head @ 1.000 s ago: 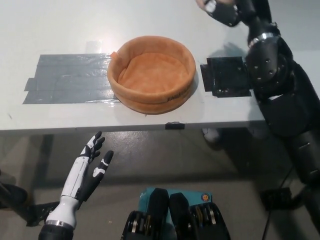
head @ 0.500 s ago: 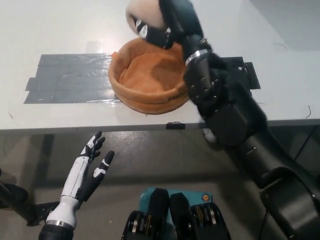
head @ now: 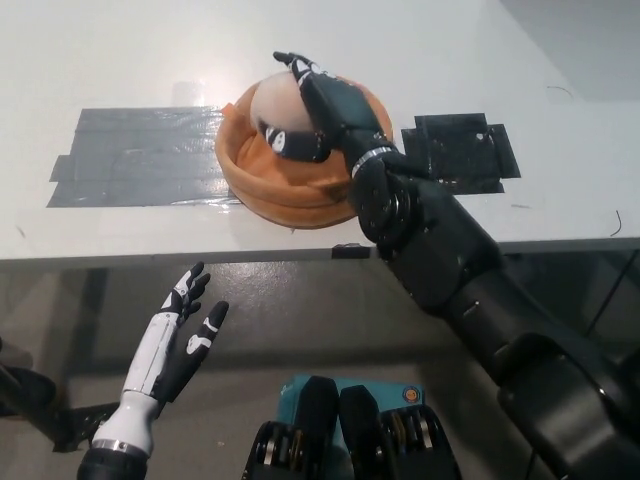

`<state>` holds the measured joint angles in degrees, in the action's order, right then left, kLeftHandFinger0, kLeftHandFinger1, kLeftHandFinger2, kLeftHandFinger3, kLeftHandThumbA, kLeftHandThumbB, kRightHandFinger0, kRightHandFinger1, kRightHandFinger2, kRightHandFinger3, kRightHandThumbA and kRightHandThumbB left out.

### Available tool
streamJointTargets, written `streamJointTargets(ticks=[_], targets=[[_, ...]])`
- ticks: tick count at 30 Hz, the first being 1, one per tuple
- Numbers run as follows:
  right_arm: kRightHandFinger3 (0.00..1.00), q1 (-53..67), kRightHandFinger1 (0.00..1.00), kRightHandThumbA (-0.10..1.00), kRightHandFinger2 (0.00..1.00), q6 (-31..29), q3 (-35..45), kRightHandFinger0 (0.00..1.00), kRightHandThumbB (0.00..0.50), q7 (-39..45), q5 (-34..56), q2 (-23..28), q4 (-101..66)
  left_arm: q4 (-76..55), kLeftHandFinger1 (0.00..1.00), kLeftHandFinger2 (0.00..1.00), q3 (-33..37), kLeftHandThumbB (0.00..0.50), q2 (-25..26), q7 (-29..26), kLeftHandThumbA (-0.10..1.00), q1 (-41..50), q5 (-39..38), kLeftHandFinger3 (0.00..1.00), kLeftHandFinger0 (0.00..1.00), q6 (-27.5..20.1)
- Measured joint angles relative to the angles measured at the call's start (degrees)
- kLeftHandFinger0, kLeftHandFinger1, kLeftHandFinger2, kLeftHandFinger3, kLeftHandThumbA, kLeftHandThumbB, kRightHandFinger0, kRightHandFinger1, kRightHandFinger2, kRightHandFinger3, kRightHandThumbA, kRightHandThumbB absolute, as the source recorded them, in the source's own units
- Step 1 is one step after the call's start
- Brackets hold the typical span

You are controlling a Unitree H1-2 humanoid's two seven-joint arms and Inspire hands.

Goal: A person hands a emotional support dumpling to the robot which it grabs with its right hand and places in the soft place kept infront of it in the centre of the desk

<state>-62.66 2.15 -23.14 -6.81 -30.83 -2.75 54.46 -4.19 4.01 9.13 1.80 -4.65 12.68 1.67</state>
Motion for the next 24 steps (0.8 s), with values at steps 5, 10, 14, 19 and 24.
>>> streamJointTargets(ticks=[5, 10, 14, 19, 24], targets=[[1.0, 0.2, 1.0, 1.0, 1.0, 0.0, 0.3, 1.0, 0.486, 2.7, 0.7, 1.1, -4.5, 0.0, 1.0, 1.0, 0.0, 0.011, 0.0, 0.0, 0.85, -0.1, 0.1, 1.0, 1.0, 0.0], [1.0, 1.3, 1.0, 1.0, 1.0, 0.0, 1.4, 1.0, 0.478, 4.0, 1.0, 2.9, -12.8, 0.0, 1.0, 1.0, 0.0, 0.031, 0.0, 0.0, 0.84, -0.2, 0.0, 1.0, 1.0, 0.1], [1.0, 2.7, 1.0, 1.0, 1.0, 0.5, 3.2, 1.0, 0.451, 4.7, 1.2, 4.2, -21.3, 0.0, 1.0, 1.0, 0.0, 0.037, 0.0, 0.0, 0.88, -0.2, 0.0, 1.0, 1.0, 0.2], [1.0, 4.4, 1.0, 1.0, 1.0, 1.6, 6.0, 1.0, 0.424, 5.6, 2.1, 5.6, -32.1, 0.0, 1.0, 1.0, 0.0, 0.035, 0.0, 0.0, 0.87, -0.2, 0.1, 1.0, 1.0, 0.4], [1.0, 7.1, 1.0, 1.0, 1.0, 3.1, 8.3, 1.0, 0.414, 6.5, 2.8, 7.6, -42.6, 0.0, 1.0, 1.0, 0.0, 0.0, 0.0, 0.0, 0.83, -0.2, 0.0, 1.0, 1.0, 0.5]])
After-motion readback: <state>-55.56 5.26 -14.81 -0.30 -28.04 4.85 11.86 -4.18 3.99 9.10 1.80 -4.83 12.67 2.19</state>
